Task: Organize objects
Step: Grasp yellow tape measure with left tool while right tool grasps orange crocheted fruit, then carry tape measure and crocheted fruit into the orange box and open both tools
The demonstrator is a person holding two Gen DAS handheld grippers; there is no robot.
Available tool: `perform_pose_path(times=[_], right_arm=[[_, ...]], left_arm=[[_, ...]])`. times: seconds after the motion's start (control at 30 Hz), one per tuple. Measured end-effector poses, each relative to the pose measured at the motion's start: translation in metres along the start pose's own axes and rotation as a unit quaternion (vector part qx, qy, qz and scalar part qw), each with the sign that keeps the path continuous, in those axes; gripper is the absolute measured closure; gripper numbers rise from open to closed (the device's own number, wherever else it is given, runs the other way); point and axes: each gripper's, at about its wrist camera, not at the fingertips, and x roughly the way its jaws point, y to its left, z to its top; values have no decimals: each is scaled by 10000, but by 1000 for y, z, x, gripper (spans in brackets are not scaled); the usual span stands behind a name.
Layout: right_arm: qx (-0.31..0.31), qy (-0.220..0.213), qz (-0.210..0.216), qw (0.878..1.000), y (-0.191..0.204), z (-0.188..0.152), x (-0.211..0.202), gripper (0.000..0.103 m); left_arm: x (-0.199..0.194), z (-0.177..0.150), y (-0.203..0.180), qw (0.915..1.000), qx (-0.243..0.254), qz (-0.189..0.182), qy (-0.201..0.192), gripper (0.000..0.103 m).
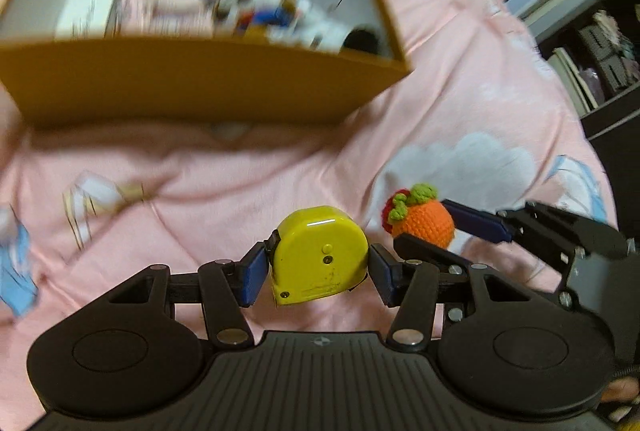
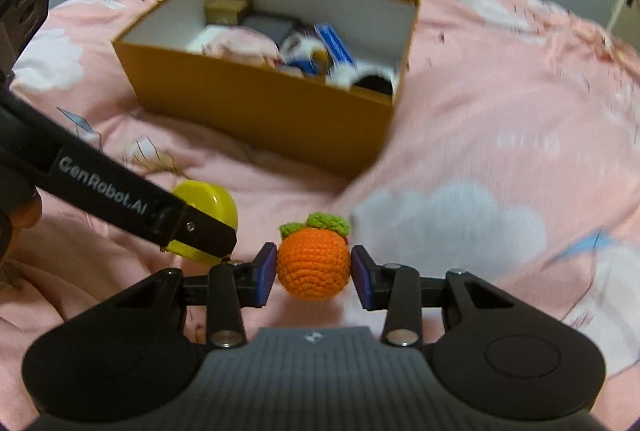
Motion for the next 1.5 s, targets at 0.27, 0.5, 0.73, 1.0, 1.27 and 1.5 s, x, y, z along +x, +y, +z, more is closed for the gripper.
perform_pose_path(times=[0.27, 0.5, 0.73, 1.0, 1.27, 1.5], right_arm=[[-439, -570, -354, 9968, 3, 36, -28, 61], [-824, -960, -495, 9907, 7, 70, -35, 61], [-1069, -1101, -544, 9867, 8, 98, -21, 61], [-1266, -992, -534, 9855, -2, 120, 4, 61], [-1413, -913, -448, 9847, -27, 151, 40, 61], [-1601, -663, -305, 9844, -44, 175, 85, 61]], left_arm=[[-40, 8, -24, 9888, 782, 146, -1262, 41], [-61, 35, -18, 9839, 570, 193, -1683, 41], [-62, 59, -7, 9809, 369, 413, -1866, 41], [-43, 100, 14, 9888, 280, 133, -1457, 41], [-26, 152, 36, 9950, 309, -160, -934, 41], [1, 195, 45, 9973, 236, -132, -683, 41]])
